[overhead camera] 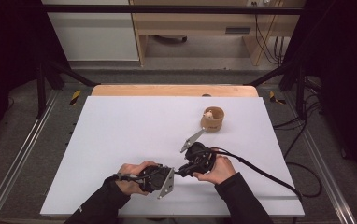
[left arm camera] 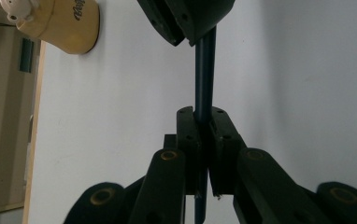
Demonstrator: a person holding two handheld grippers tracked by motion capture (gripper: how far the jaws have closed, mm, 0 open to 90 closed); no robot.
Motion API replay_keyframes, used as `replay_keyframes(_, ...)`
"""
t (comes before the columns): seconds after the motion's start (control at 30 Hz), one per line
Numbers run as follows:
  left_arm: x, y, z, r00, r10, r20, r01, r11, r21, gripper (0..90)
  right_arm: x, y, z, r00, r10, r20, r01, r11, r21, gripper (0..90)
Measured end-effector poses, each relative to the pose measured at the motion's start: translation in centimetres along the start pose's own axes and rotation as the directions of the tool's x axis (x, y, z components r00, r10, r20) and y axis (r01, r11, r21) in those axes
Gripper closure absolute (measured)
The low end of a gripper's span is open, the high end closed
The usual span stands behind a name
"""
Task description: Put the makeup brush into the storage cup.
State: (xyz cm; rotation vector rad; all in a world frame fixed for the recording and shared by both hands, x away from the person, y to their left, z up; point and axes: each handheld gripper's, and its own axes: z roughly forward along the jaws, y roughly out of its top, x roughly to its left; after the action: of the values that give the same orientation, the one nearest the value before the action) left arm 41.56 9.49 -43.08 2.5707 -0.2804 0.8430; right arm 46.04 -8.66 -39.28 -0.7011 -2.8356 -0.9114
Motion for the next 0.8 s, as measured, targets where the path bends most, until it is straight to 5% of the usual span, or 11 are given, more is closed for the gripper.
replay_keyframes(0.27,0.1,-0.3,-0.1,0.9981,-0.057,0.023,0.057,0.9983,0.004,84.2,-0.1,0.0,-1.7,0.9977,-0.017,0.066,0.023,0.995,-0.098,74.1)
replay_keyframes(0.5,0.2,-0.7,-0.3,0.9896,-0.14,0.034,0.14,0.9902,0.004,84.2,-0.1,-0.1,-3.4,0.9894,0.004,0.145,0.025,0.979,-0.202,63.1)
replay_keyframes(0.8,0.4,-1.5,-0.7,0.9642,-0.263,0.03,0.263,0.9647,0.009,84.1,-0.3,-0.5,-5.2,0.9799,0.038,0.196,0.027,0.948,-0.316,50.5)
